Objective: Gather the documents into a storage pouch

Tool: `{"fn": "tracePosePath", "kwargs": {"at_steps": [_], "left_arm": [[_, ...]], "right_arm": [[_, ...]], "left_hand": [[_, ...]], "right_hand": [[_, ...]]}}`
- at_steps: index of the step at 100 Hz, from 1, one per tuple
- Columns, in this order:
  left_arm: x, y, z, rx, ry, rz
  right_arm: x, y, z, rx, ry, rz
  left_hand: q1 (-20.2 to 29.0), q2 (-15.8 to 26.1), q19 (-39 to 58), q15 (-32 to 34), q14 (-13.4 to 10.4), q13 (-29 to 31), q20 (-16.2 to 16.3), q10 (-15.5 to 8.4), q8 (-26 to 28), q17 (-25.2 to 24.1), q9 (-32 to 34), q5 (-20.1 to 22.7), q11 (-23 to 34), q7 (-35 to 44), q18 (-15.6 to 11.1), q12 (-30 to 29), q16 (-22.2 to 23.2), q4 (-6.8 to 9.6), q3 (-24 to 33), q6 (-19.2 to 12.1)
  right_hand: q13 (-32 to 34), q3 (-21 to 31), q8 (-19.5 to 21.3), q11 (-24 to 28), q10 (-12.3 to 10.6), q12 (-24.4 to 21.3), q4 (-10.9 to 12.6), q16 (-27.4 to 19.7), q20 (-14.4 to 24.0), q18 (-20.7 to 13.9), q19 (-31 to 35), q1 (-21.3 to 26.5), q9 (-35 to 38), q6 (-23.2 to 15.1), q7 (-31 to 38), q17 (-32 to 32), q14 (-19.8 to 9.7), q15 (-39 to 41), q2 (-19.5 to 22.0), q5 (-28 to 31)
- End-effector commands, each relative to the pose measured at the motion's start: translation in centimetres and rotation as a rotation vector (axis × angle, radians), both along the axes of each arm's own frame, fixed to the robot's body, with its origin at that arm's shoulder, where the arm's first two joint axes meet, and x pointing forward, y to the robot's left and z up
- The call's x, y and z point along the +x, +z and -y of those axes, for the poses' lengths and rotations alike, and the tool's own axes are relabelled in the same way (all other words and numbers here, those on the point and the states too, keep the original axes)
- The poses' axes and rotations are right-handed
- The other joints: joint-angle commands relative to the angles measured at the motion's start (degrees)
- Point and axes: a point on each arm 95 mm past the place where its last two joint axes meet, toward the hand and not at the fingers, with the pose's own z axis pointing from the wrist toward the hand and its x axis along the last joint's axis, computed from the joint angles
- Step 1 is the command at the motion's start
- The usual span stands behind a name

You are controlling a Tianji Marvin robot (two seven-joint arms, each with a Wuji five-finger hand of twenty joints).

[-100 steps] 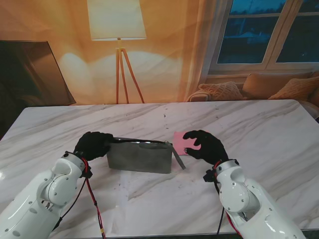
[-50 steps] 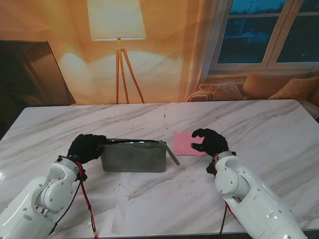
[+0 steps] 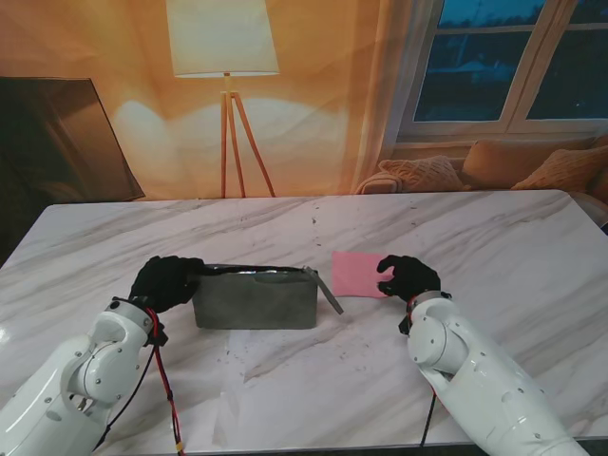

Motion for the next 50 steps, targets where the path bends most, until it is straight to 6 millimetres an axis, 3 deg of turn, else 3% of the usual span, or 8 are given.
{"fn": "tracePosePath", "kwargs": {"at_steps": [1, 8, 21, 29, 50], "left_arm": [[-0.1, -0.1, 0.3, -0.002, -0.006, -0.016], [-0.1, -0.2, 0.4, -0.002, -0.006, -0.019], [0.0, -0.2, 0.5, -0.005, -0.007, -0.024], [0.0, -0.2, 0.6, -0.006, -0.010, -0.028], [0.1, -0.3, 0.8, -0.011, -0.012, -0.037]], "right_arm": [[0.0, -0.7, 0.5, -0.021, -0.015, -0.023], [0.1, -1.0, 0.8, -0.043, -0.021, -0.027], [0.3, -1.5, 1.3, -0.057, -0.034, -0.038], [0.6, -1.9, 1.5, -0.076, -0.036, -0.043], [1.2, -2.8, 1.8, -0.116, -0.035, -0.051]], "left_hand": [[1.9, 1.3, -0.4, 1.0, 3.5, -0.8, -1.4, -2.3, 2.2, -2.0, 0.8, -0.4, 1.0, 2.4, -4.3, 1.1, 0.6, -0.47, -0.8, 2.7], [1.9, 1.4, -0.5, 1.0, 3.5, -0.8, -1.5, -2.3, 2.3, -2.0, 0.7, -0.4, 1.1, 2.4, -4.3, 1.1, 0.6, -0.46, -0.9, 2.7], [1.9, 1.5, -0.5, 1.1, 3.5, -0.8, -1.5, -2.3, 2.4, -2.1, 0.7, -0.5, 1.1, 2.3, -4.3, 1.1, 0.7, -0.43, -1.0, 2.7], [2.0, 1.5, -0.4, 1.1, 3.5, -0.7, -1.5, -2.2, 2.5, -2.0, 0.7, -0.5, 1.2, 2.3, -4.3, 1.1, 0.7, -0.39, -1.1, 2.7], [2.0, 1.5, -0.5, 1.1, 3.6, -0.8, -1.6, -2.1, 2.7, -2.1, 0.6, -0.5, 1.2, 2.2, -4.3, 1.1, 0.7, -0.36, -1.2, 2.8]], "right_hand": [[-1.9, 3.9, 0.5, 0.3, -0.3, 0.6, 1.0, 0.4, 0.7, -2.0, -0.4, 2.0, -3.7, -2.7, 0.6, -1.6, -1.7, 0.6, -2.6, 0.4], [-4.0, 4.9, 0.4, -0.5, -1.1, 0.1, 1.0, -0.5, 0.0, -2.1, -2.4, 4.3, -5.6, -4.1, 0.5, -3.1, -1.7, -1.6, -2.9, 0.5], [-12.0, 6.0, -0.4, -5.1, -5.9, -5.1, 1.6, -9.0, -3.6, -2.7, -11.4, 11.5, -10.9, -7.5, 0.3, -8.7, -1.0, -16.9, -3.4, -0.5], [-14.2, 6.5, -0.9, -6.1, -7.5, -7.4, 1.8, -12.2, -5.3, -3.2, -15.7, 13.3, -13.2, -9.2, 0.2, -10.5, -1.3, -21.4, -3.6, -1.4], [-18.4, 7.1, -2.1, -9.0, -8.5, -11.8, 2.1, -15.7, -7.7, -3.8, -21.5, 16.1, -14.5, -11.9, -0.3, -13.0, -3.2, -25.9, -3.9, -4.0]]}}
